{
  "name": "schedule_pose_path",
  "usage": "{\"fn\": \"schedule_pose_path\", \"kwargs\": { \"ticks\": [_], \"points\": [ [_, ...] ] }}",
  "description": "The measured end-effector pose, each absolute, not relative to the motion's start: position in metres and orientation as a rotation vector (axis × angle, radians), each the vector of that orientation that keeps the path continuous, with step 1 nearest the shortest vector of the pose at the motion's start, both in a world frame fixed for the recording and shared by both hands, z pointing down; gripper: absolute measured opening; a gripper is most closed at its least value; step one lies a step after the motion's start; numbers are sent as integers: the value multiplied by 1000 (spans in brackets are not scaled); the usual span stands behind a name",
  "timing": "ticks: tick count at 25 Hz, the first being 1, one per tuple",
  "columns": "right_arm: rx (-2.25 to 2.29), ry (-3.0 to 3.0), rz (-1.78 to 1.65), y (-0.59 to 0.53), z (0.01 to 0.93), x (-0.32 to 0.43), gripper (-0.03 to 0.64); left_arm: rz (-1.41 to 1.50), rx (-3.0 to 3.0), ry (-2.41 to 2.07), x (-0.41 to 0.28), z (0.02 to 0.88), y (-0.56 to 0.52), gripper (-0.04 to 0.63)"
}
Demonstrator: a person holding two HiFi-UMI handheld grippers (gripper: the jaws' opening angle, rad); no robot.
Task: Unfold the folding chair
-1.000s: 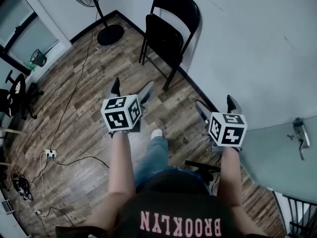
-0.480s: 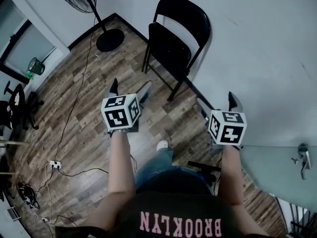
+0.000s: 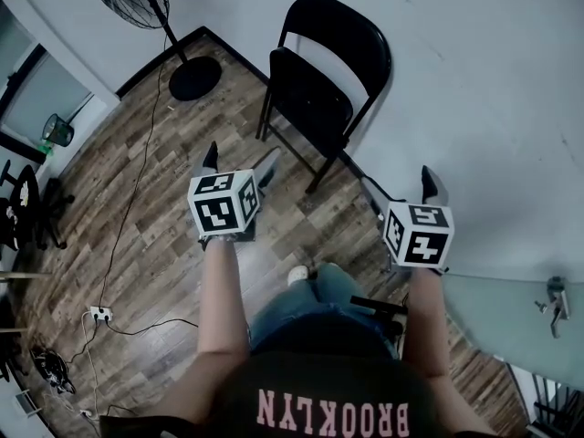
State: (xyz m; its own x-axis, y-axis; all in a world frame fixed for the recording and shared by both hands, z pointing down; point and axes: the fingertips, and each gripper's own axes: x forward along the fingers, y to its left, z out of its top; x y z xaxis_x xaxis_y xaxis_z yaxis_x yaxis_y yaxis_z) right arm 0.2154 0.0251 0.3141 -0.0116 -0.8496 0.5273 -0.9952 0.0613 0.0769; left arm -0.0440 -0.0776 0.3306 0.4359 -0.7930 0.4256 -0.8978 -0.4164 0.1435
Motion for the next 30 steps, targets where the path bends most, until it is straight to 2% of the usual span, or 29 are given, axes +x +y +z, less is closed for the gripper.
{"fn": "schedule_pose_path", "kwargs": {
  "ticks": [9,25,30],
  "points": [
    [1855,-1928,494,-4,327,234,528,436,2338,-1436,-25,340,-104,568],
    [1818,-2018,534,-156,347,304,522,497,2285,-1439,49,363,-225,567],
    [1811,-2041,552,-203,354,321,438,523,2238,-1475,55,373,-253,567]
  ]
}}
